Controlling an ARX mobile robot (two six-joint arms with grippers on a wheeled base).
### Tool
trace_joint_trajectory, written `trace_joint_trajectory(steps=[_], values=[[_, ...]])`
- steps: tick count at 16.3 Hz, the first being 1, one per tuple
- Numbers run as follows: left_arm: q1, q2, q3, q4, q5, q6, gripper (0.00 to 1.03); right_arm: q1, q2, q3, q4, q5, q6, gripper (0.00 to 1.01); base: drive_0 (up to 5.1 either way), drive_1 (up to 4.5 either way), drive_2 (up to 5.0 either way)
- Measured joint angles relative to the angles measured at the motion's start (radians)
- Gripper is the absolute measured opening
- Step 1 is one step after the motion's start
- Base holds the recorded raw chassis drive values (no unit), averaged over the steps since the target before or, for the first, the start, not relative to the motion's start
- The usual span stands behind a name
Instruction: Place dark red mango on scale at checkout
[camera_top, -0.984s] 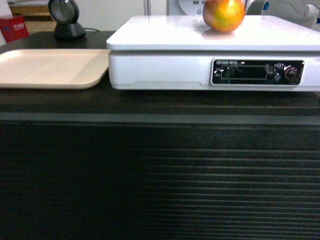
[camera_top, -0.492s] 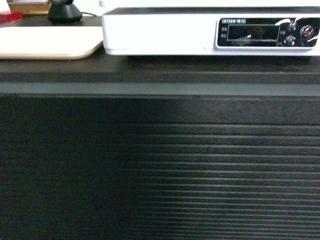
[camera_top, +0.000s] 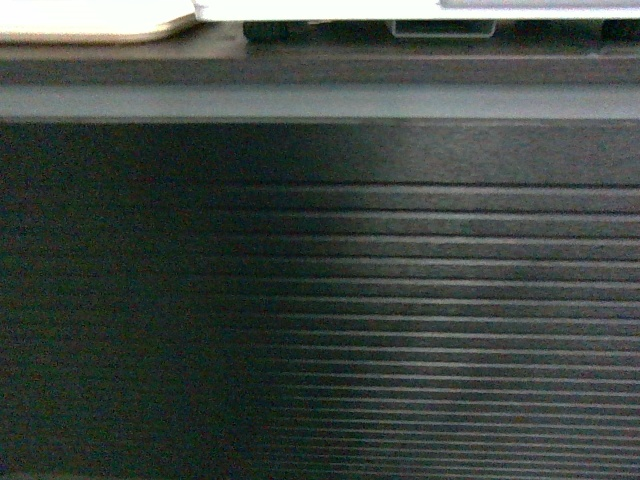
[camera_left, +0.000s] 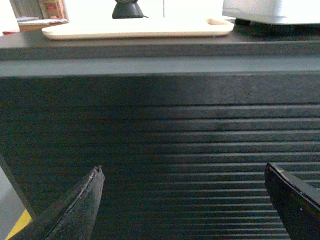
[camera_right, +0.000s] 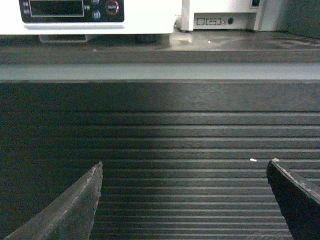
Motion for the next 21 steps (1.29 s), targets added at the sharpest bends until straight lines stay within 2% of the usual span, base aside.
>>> trace_joint_trajectory(steps=[21], values=[[0.000, 0.000, 0.000, -0.003, 0.000, 0.000, 0.98, 0.000, 0.000, 0.000, -0.002, 0.000, 0.000, 0.98, 0.0, 0.00, 0.0]])
